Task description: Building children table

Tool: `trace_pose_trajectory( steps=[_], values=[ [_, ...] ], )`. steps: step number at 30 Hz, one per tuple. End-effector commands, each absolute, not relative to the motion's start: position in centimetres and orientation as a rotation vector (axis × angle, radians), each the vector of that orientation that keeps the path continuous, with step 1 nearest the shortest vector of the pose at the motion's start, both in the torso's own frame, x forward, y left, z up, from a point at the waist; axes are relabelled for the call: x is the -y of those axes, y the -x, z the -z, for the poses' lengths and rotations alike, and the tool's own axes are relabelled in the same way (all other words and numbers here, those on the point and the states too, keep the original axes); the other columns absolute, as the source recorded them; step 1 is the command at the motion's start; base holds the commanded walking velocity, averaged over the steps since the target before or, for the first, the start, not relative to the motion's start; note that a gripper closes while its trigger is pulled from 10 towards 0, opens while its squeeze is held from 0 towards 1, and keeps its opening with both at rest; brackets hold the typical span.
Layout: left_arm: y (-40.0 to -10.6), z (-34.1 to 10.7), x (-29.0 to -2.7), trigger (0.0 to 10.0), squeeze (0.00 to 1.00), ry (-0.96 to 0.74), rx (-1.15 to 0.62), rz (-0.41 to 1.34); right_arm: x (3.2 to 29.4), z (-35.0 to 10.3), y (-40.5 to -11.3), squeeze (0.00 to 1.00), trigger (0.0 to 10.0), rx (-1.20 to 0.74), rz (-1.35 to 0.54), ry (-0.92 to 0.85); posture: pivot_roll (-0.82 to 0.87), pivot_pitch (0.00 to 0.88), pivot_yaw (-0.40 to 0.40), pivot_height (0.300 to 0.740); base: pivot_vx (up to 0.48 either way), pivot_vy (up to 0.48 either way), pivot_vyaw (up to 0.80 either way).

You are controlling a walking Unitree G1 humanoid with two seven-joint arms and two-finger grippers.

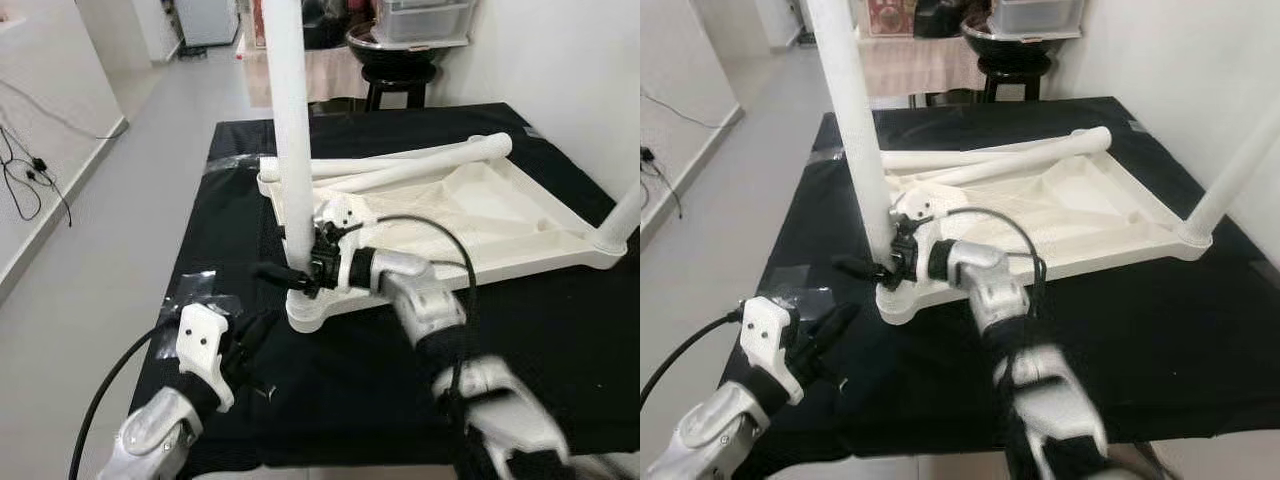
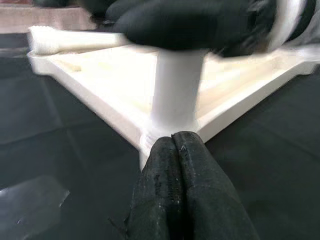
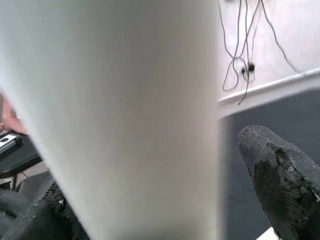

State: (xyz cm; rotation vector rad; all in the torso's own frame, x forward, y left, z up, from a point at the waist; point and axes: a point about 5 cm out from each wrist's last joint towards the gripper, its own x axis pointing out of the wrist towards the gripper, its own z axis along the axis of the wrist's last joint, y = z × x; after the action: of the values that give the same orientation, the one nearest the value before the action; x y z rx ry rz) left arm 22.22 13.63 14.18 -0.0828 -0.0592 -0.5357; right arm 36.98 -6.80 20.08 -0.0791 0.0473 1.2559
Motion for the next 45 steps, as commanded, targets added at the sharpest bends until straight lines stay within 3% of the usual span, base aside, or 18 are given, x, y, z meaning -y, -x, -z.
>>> trace_pose_trajectory(
  steps=[1,4,5,6,18,20,22,26,27,28,31,38,39,40,41,42,43,45],
  values=[
    [-22.2,-13.7,-13.6,10.0,0.00,0.083,0.039,0.530,6.6,-19.8,-37.0,0.00,10.0,-0.059,-1.307,0.049,0.01,0.032,0.000,0.740,0.000,0.000,0.00],
    [-22.1,-13.7,-13.6,10.0,0.00,0.083,0.038,0.529,6.6,-19.9,-36.9,0.00,10.0,-0.074,-1.343,0.033,0.01,0.030,0.000,0.740,0.000,0.000,0.00],
    [-22.1,-13.7,-13.6,10.0,0.00,0.083,0.037,0.530,6.7,-19.9,-36.8,0.00,3.4,-0.092,-1.385,0.035,0.02,0.031,0.001,0.740,0.000,0.000,0.00],
    [-22.0,-13.7,-13.5,10.0,0.00,0.084,0.036,0.531,6.8,-20.0,-36.8,0.00,0.0,-0.100,-1.398,0.025,0.02,0.037,0.002,0.740,0.000,0.000,0.00],
    [-22.0,-13.9,-13.5,10.0,0.00,0.091,0.038,0.532,8.1,-19.8,-37.5,0.00,0.0,-0.062,-1.272,0.011,0.00,0.053,0.003,0.740,0.000,0.000,0.00],
    [-22.0,-13.9,-13.5,10.0,0.00,0.091,0.040,0.532,8.4,-19.5,-37.7,0.00,0.0,-0.057,-1.194,0.015,0.00,0.064,-0.001,0.740,0.000,0.000,0.00],
    [-21.9,-14.1,-13.6,10.0,0.00,0.093,0.044,0.531,8.6,-18.1,-37.8,0.00,0.0,-0.065,-0.981,0.004,-0.01,0.073,-0.004,0.740,0.000,0.000,0.00],
    [-21.9,-14.1,-13.6,10.0,0.00,0.093,0.045,0.530,8.5,-17.7,-37.7,0.00,0.0,-0.058,-0.890,0.012,-0.01,0.077,-0.002,0.740,0.000,0.000,0.00],
    [-21.9,-14.2,-13.8,10.0,0.00,0.093,0.046,0.530,7.8,-16.3,-36.2,0.00,0.0,-0.065,-0.708,0.011,-0.02,0.090,0.007,0.740,0.000,0.000,0.00],
    [-21.9,-14.2,-13.8,10.0,0.00,0.093,0.046,0.530,7.8,-16.3,-36.2,0.00,0.0,-0.065,-0.708,0.011,-0.02,0.090,0.007,0.740,0.000,0.000,0.00],
    [-22.0,-14.2,-14.0,10.0,0.00,0.092,0.043,0.531,7.3,-14.8,-33.4,0.00,0.0,-0.078,-0.474,0.001,-0.05,0.082,0.033,0.740,0.000,0.000,0.00],
    [-22.3,-14.1,-14.1,10.0,0.00,0.093,0.042,0.534,6.9,-14.8,-34.5,0.00,0.0,-0.089,-0.472,0.019,-0.03,0.071,0.018,0.740,0.000,0.000,0.00],
    [-22.4,-14.1,-14.1,10.0,0.00,0.092,0.044,0.525,6.4,-14.7,-34.5,0.00,6.5,-0.098,-0.493,0.024,-0.03,0.068,0.016,0.740,0.000,0.000,0.00],
    [-22.4,-14.1,-14.1,10.0,0.00,0.092,0.044,0.525,6.4,-14.7,-34.5,0.00,6.5,-0.098,-0.493,0.024,-0.03,0.068,0.016,0.740,0.000,0.000,0.00],
    [-22.4,-14.1,-14.1,10.0,0.00,0.090,0.046,0.519,5.8,-15.0,-34.4,0.91,10.0,-0.095,-0.546,-0.011,-0.02,0.064,0.016,0.740,0.000,0.000,0.00],
    [-22.4,-14.1,-14.1,10.0,0.00,0.090,0.046,0.519,5.8,-15.0,-34.4,0.91,10.0,-0.095,-0.546,-0.011,-0.02,0.064,0.016,0.740,0.000,0.000,0.00],
    [-22.4,-14.1,-14.1,10.0,0.00,0.089,0.045,0.518,5.1,-15.7,-34.7,1.00,10.0,-0.079,-0.648,-0.057,-0.02,0.064,0.014,0.740,0.000,0.000,0.00],
    [-22.4,-14.1,-14.1,10.0,0.00,0.089,0.043,0.520,4.6,-16.3,-34.7,1.00,10.0,-0.068,-0.707,-0.088,-0.02,0.064,0.014,0.740,0.000,0.000,0.00]
  ],
)
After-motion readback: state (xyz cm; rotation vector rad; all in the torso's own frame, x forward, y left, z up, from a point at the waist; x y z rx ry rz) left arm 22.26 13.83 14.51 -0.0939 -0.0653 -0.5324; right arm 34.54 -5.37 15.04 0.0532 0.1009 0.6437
